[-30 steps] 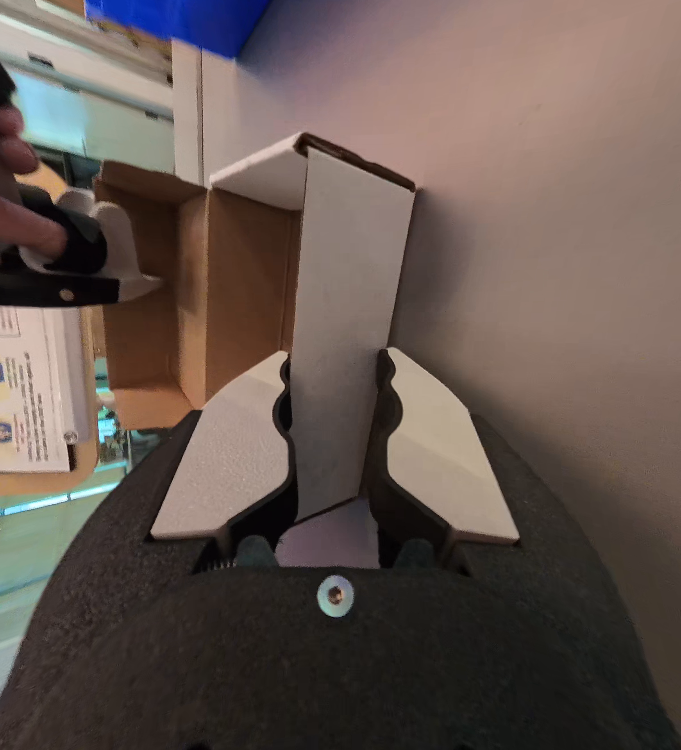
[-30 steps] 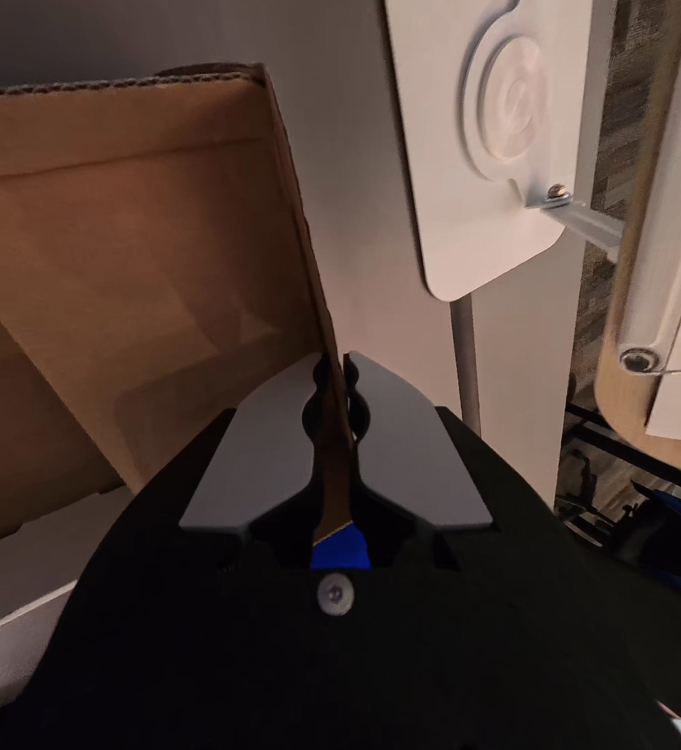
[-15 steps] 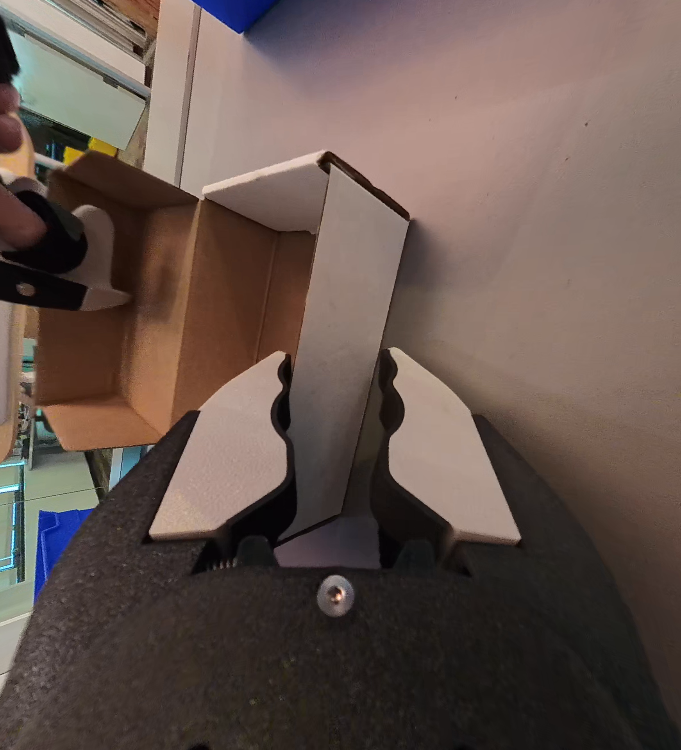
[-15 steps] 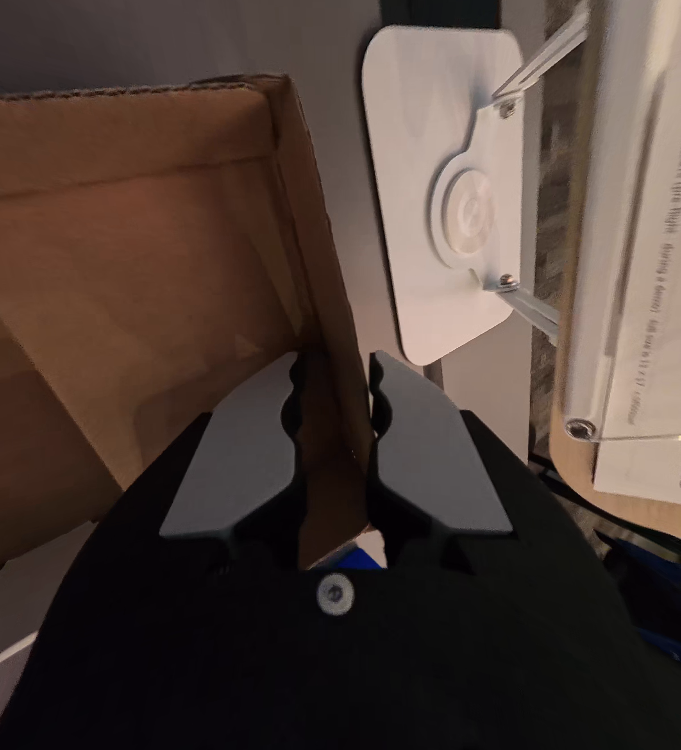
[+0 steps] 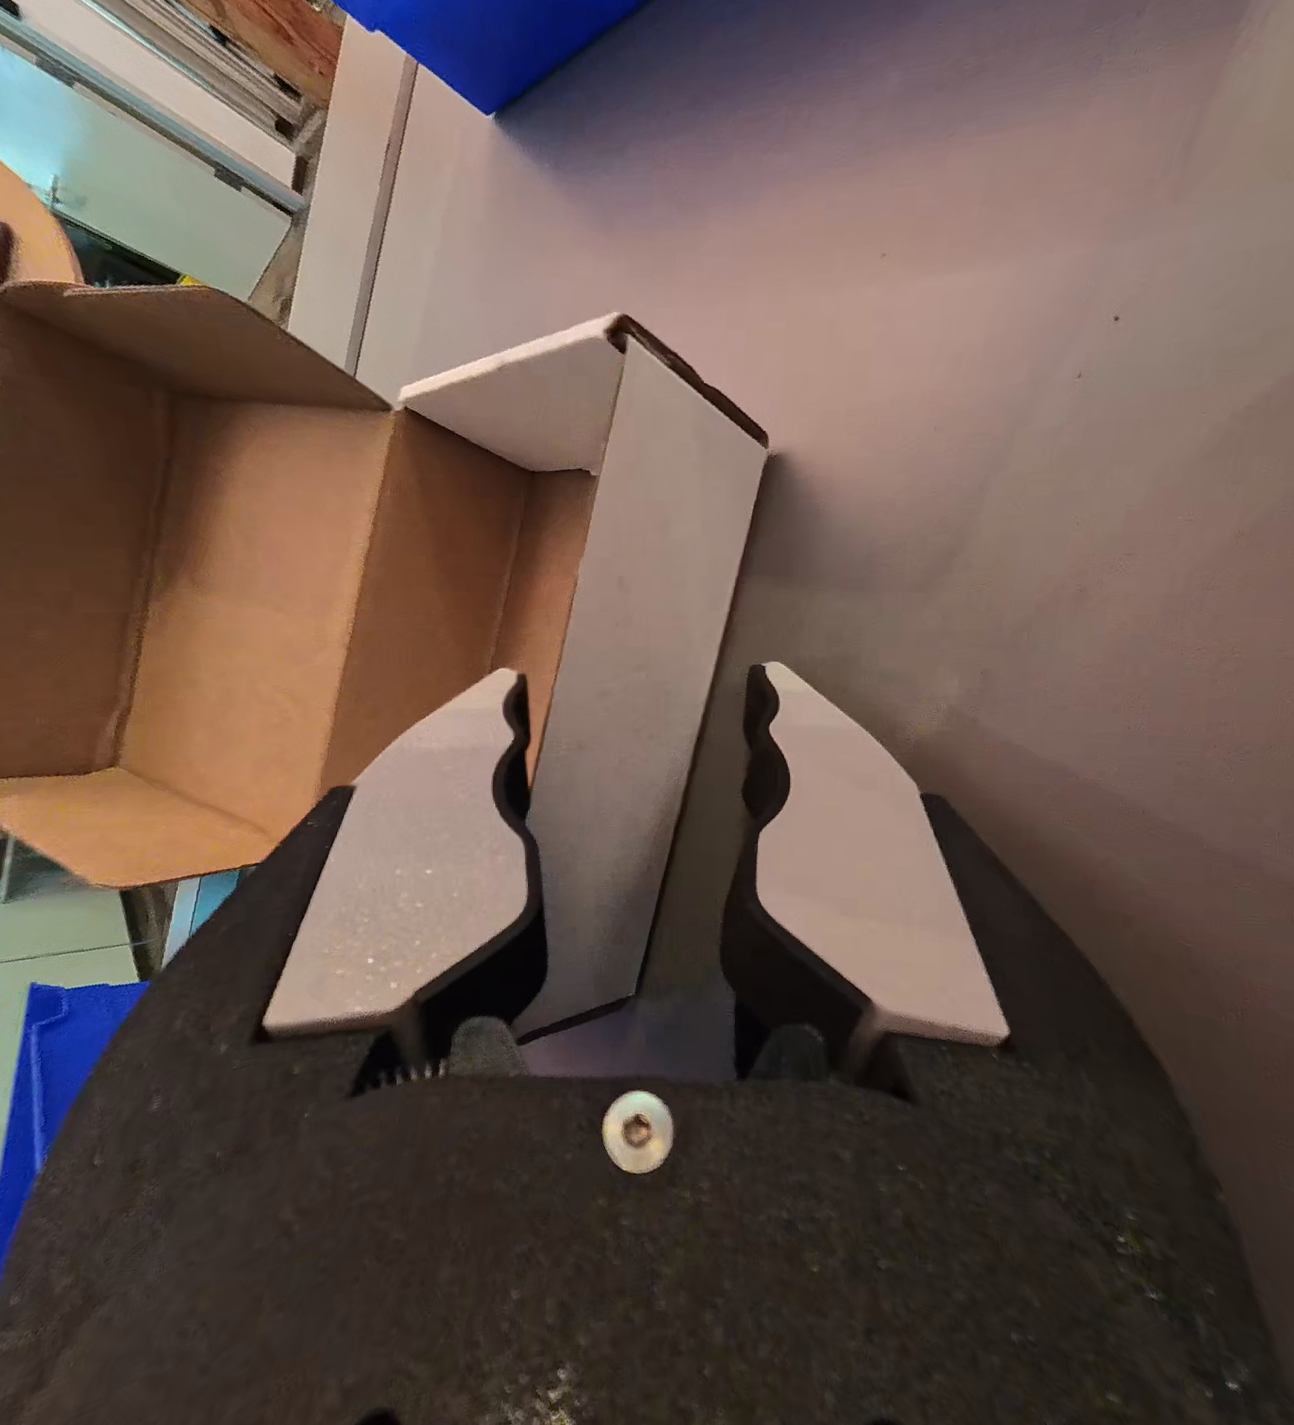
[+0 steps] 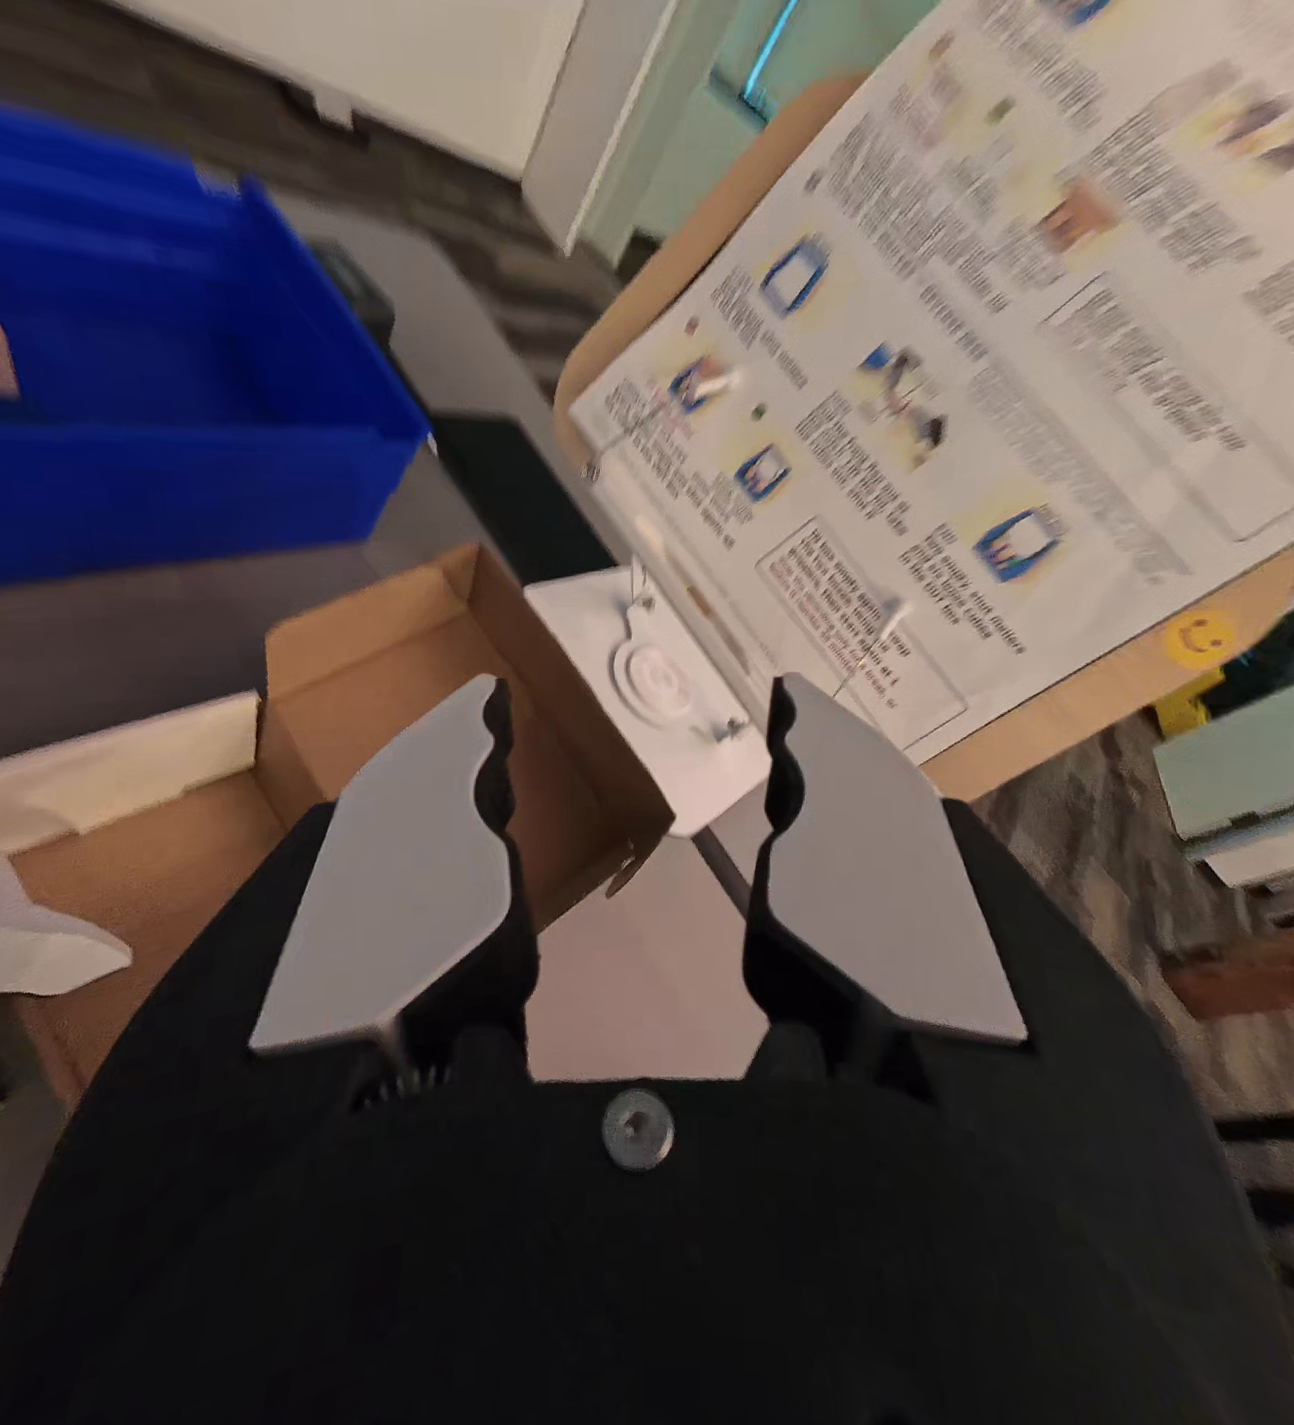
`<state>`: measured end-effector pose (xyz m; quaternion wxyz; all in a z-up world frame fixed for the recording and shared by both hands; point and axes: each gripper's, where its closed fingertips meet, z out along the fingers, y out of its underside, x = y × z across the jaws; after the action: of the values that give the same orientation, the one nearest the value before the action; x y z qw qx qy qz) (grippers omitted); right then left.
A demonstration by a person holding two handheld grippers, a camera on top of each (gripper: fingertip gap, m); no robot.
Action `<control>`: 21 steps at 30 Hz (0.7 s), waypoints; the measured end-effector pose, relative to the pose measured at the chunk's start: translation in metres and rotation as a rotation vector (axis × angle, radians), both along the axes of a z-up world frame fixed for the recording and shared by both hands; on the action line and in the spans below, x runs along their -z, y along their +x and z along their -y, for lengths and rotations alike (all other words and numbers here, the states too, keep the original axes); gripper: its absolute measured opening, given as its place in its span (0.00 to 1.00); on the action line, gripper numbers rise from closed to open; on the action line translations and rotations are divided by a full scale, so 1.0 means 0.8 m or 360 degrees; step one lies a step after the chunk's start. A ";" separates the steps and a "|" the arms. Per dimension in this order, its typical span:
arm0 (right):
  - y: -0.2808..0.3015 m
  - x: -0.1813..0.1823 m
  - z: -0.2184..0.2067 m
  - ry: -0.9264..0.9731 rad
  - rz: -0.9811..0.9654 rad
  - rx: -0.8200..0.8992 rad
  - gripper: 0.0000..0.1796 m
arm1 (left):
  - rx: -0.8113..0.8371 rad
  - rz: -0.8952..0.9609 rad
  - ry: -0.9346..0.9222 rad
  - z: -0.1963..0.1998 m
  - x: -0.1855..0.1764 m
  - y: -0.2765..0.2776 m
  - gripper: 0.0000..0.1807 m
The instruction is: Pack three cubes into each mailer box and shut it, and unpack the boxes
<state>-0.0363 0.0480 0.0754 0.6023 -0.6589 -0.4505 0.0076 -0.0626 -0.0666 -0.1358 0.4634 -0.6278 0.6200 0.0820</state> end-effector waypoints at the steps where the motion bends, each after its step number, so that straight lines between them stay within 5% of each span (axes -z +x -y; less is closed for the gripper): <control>1: 0.005 -0.013 0.007 0.0042 -0.0072 -0.0036 0.36 | -0.0007 0.0006 0.0005 -0.001 -0.002 -0.001 0.30; 11: 0.057 -0.045 0.016 0.0108 -0.0211 0.0004 0.36 | 0.0061 0.0151 0.0044 0.012 -0.037 0.008 0.31; 17: 0.066 -0.046 0.027 0.0104 -0.0123 -0.0024 0.37 | 0.0105 0.0390 -0.0147 0.034 -0.135 -0.003 0.32; 21: 0.069 -0.050 0.033 0.0083 -0.0161 -0.0060 0.36 | 0.0086 0.0150 -0.0190 0.022 -0.200 -0.101 0.32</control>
<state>0.0192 0.0215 0.1153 0.6412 -0.6331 -0.4318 0.0404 -0.1437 -0.0842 0.0240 0.4558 -0.6404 0.6181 0.0027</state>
